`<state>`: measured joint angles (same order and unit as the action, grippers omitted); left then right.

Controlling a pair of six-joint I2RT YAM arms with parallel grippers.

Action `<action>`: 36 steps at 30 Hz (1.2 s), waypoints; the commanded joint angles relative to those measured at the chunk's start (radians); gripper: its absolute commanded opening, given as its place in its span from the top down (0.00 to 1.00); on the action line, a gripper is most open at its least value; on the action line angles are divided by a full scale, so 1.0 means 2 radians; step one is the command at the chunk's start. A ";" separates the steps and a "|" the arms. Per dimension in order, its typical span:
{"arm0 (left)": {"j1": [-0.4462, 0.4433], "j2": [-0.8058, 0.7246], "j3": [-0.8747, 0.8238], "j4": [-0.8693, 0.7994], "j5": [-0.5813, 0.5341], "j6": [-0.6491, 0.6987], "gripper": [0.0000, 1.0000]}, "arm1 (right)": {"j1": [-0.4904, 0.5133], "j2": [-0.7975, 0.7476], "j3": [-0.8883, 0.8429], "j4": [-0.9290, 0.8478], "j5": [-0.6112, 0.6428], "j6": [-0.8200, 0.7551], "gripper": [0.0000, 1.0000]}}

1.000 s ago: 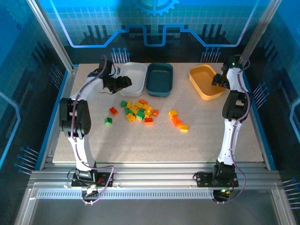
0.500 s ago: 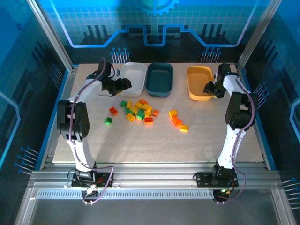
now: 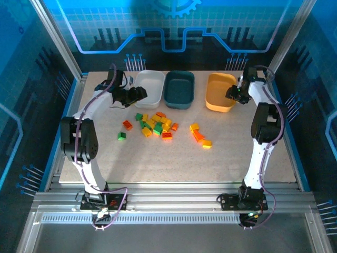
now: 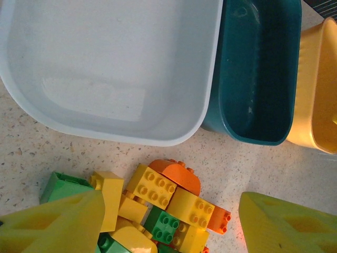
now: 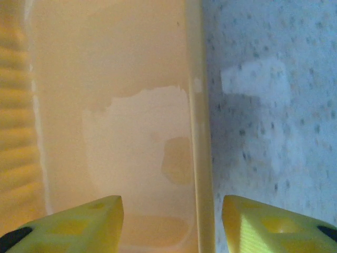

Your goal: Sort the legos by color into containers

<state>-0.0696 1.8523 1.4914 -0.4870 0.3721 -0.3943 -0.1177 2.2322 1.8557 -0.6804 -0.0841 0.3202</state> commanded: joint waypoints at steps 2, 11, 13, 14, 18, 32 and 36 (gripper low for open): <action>-0.002 -0.021 -0.013 0.001 0.004 -0.001 0.30 | 0.015 0.026 0.015 -0.025 0.034 -0.017 0.59; -0.002 -0.029 -0.029 0.010 0.006 -0.007 0.30 | 0.080 -0.002 -0.014 0.004 0.130 0.012 0.70; -0.002 -0.035 -0.032 0.007 0.002 -0.004 0.30 | 0.082 0.008 0.008 -0.014 0.109 0.018 0.70; -0.002 -0.038 -0.033 0.005 0.001 -0.002 0.30 | 0.085 0.011 0.016 -0.018 0.110 0.017 0.70; -0.001 -0.046 -0.039 0.005 0.002 -0.001 0.30 | 0.096 0.018 0.030 -0.031 0.120 0.007 0.74; -0.001 -0.065 -0.055 0.017 0.011 -0.009 0.30 | 0.089 -0.006 0.024 -0.032 0.092 -0.017 0.63; -0.001 -0.075 -0.065 0.027 0.010 -0.019 0.30 | 0.084 -0.042 0.016 -0.038 0.098 -0.018 0.45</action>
<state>-0.0692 1.7512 1.3819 -0.4629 0.3721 -0.4026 0.0624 2.2459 1.8931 -0.7315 0.1200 0.2878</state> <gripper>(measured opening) 0.701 0.514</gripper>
